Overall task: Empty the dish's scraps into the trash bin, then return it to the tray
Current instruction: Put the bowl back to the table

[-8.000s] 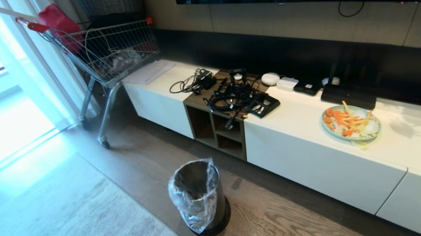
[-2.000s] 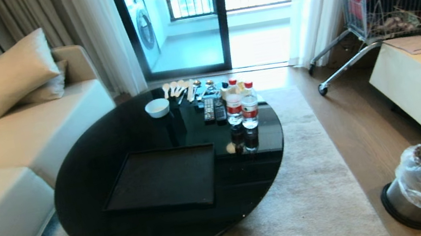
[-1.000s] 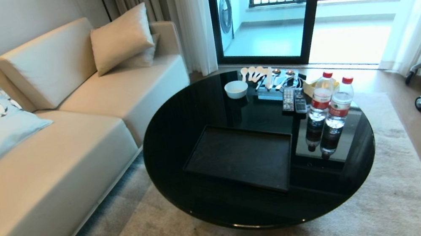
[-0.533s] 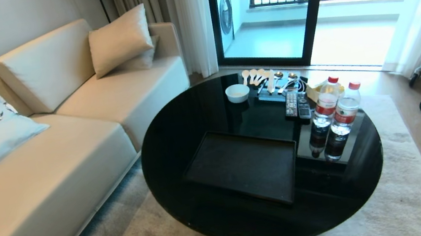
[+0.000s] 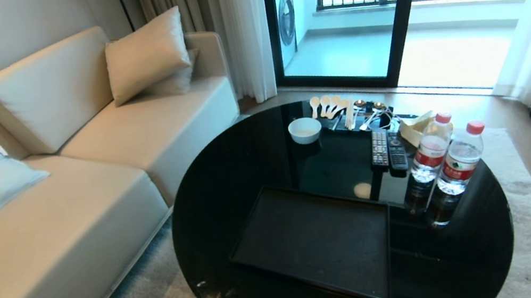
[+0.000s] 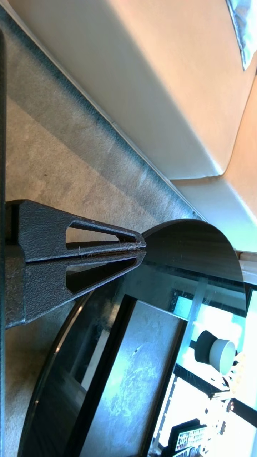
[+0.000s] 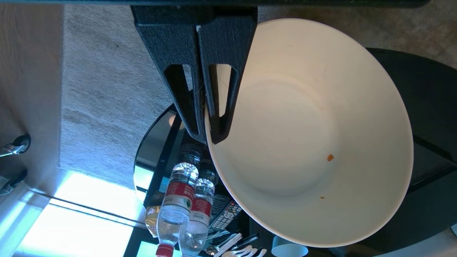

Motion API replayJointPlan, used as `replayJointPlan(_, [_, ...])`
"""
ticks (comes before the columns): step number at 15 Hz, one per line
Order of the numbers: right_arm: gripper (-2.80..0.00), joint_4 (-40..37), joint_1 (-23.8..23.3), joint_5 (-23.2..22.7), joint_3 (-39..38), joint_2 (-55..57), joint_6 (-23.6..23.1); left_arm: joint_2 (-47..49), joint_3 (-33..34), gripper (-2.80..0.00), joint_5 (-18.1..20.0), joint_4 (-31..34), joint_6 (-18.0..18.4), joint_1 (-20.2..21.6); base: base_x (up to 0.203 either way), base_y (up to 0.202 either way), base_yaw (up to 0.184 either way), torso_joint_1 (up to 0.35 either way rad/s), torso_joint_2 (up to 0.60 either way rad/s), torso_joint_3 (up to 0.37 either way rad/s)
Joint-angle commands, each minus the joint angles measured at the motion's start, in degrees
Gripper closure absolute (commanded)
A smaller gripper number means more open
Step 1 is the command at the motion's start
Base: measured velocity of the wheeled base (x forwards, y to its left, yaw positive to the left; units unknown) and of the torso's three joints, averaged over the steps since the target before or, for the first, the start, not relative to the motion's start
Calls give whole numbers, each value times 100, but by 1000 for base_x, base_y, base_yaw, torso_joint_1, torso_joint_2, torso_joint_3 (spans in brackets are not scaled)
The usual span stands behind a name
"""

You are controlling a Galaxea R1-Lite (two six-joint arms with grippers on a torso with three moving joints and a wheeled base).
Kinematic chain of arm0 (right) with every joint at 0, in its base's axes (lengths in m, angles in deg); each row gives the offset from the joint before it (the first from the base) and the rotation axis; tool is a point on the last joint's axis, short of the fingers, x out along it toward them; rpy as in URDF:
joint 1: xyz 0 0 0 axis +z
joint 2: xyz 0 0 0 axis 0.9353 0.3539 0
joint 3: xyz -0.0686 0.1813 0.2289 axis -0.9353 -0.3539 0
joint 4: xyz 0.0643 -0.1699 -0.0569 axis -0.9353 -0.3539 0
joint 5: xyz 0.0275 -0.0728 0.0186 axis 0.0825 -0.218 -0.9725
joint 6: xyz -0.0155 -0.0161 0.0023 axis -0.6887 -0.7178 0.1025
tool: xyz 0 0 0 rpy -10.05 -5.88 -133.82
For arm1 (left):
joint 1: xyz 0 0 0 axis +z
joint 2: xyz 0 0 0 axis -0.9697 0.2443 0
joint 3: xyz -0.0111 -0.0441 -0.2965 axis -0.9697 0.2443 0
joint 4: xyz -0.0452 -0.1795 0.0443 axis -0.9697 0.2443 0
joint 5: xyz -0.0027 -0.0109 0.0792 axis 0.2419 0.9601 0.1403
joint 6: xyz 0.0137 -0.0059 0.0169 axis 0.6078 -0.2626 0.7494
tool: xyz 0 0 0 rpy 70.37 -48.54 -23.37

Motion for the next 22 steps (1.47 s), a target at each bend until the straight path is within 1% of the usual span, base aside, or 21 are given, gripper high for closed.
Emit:
replayJointPlan(1, [0, 2, 0, -3, 0, 0, -5, -2, 0, 0, -5, -5, -7, 0, 0, 0, 0, 0, 0, 0])
replayJointPlan(8, [0, -1, 0, -8, 0, 0, -42, -2, 0, 0, -5, -5, -7, 0, 0, 0, 0, 0, 0, 0])
replayJointPlan(10, [0, -6, 0, -21, 0, 0, 13, -2, 0, 0, -5, -5, -7, 0, 0, 0, 0, 0, 0, 0])
replayJointPlan(14, [0, 77, 0, -30, 60, 0, -67, -2, 0, 0, -5, -5, -7, 0, 0, 0, 0, 0, 0, 0])
replayJointPlan(15, [0, 58, 7, -137, 175, 1, -102, -2, 0, 0, -5, -5, -7, 0, 0, 0, 0, 0, 0, 0])
replayJointPlan(16, [0, 19, 13, -397, 368, 27, -108, -2, 0, 0, -5, -5, -7, 0, 0, 0, 0, 0, 0, 0])
replayJointPlan(17, [0, 8, 16, -551, 521, 121, -119, -2, 0, 0, -5, -5, -7, 0, 0, 0, 0, 0, 0, 0])
replayJointPlan(20, [0, 11, 18, -629, 979, 743, -228, -2, 0, 0, -5, -5, -7, 0, 0, 0, 0, 0, 0, 0])
replayJointPlan(22, [0, 33, 26, -649, 1274, 1330, -383, -2, 0, 0, -5, -5, -7, 0, 0, 0, 0, 0, 0, 0])
